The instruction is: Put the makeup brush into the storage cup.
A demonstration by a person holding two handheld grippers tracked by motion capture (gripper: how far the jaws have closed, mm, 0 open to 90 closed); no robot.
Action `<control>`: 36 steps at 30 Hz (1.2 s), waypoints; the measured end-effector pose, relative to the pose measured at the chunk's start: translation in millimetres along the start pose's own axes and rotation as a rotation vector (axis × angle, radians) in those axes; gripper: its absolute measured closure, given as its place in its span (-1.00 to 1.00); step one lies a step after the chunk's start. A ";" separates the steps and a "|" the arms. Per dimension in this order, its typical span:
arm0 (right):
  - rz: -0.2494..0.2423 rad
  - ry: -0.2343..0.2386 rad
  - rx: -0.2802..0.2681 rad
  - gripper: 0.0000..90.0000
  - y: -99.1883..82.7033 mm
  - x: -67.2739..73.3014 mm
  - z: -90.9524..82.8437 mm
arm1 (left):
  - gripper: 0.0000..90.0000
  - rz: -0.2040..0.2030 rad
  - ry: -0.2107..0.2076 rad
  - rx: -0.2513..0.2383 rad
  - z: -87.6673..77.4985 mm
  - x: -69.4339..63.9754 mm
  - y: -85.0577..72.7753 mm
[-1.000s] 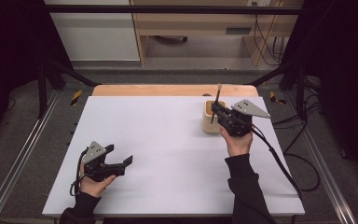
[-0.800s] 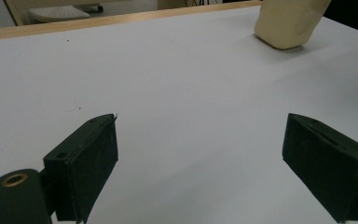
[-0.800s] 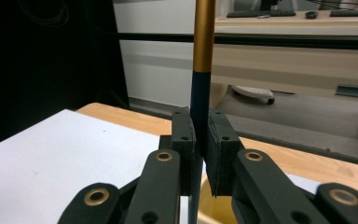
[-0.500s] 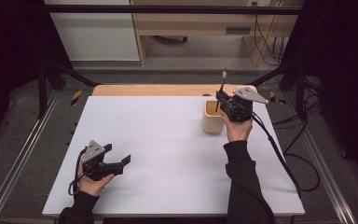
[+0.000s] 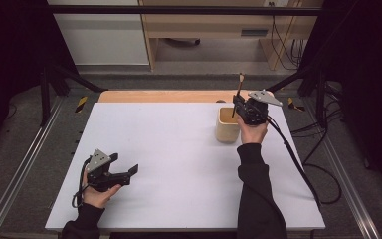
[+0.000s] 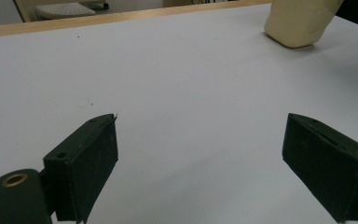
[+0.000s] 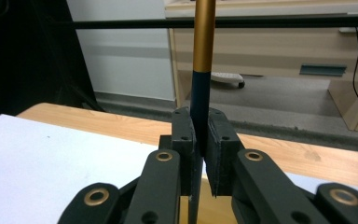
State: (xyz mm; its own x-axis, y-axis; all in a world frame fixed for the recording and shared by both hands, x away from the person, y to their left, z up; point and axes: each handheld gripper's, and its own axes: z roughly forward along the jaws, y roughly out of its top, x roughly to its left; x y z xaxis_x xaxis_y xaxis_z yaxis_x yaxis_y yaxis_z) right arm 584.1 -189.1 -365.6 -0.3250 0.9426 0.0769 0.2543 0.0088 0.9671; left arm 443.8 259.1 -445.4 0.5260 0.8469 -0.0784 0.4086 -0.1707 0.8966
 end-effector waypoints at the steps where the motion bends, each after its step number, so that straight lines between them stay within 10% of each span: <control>1: 0.001 -0.004 0.004 0.86 -1.0 -0.9 1.3 | -0.78 -0.001 0.001 -0.001 0.0 0.0 0.0; 36: -0.030 -0.018 0.135 0.85 -49.0 3.3 14.5 | -0.78 0.008 0.006 0.010 1.1 -0.4 -0.8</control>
State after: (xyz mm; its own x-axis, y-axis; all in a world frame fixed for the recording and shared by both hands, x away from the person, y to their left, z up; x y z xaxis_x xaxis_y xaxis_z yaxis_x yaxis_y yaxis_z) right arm 583.7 -181.6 -416.3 -0.3179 0.9472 0.0426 0.3656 0.0810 0.9273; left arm 444.0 258.3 -446.5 0.5244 0.8487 -0.0687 0.4122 -0.1824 0.8926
